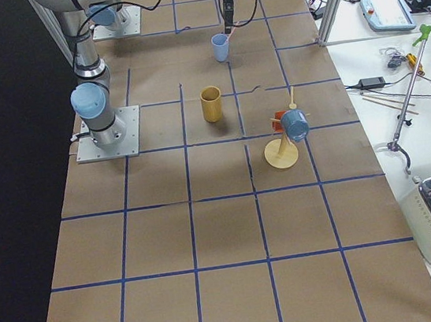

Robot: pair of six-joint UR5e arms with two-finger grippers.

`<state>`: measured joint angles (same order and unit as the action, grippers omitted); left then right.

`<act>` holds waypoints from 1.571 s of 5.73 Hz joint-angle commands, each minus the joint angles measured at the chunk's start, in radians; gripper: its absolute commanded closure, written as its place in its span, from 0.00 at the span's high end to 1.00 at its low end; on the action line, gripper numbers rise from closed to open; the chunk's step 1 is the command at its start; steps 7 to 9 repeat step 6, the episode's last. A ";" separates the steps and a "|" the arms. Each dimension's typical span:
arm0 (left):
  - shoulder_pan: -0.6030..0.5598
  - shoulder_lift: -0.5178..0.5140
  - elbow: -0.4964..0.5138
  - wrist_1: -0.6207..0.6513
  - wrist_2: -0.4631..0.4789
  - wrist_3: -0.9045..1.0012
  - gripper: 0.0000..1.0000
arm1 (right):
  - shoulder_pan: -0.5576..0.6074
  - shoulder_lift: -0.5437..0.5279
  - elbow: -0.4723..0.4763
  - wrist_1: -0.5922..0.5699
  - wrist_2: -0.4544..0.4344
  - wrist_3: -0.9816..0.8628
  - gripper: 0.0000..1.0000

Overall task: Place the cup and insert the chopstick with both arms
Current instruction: 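Open right gripper, leaving chopstick in blue cup, and raise it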

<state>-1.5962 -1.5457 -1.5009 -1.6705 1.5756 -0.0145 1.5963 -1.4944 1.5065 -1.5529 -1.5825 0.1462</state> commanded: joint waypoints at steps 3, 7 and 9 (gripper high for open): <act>-0.001 0.001 -0.005 0.002 0.003 -0.022 0.98 | -0.029 -0.064 0.077 -0.078 0.035 -0.014 1.00; 0.001 0.003 -0.005 0.002 0.003 -0.022 0.98 | -0.029 -0.064 0.080 -0.076 0.027 -0.016 1.00; 0.001 0.003 -0.005 0.002 0.003 -0.022 0.98 | -0.029 -0.064 0.080 -0.076 0.027 -0.016 1.00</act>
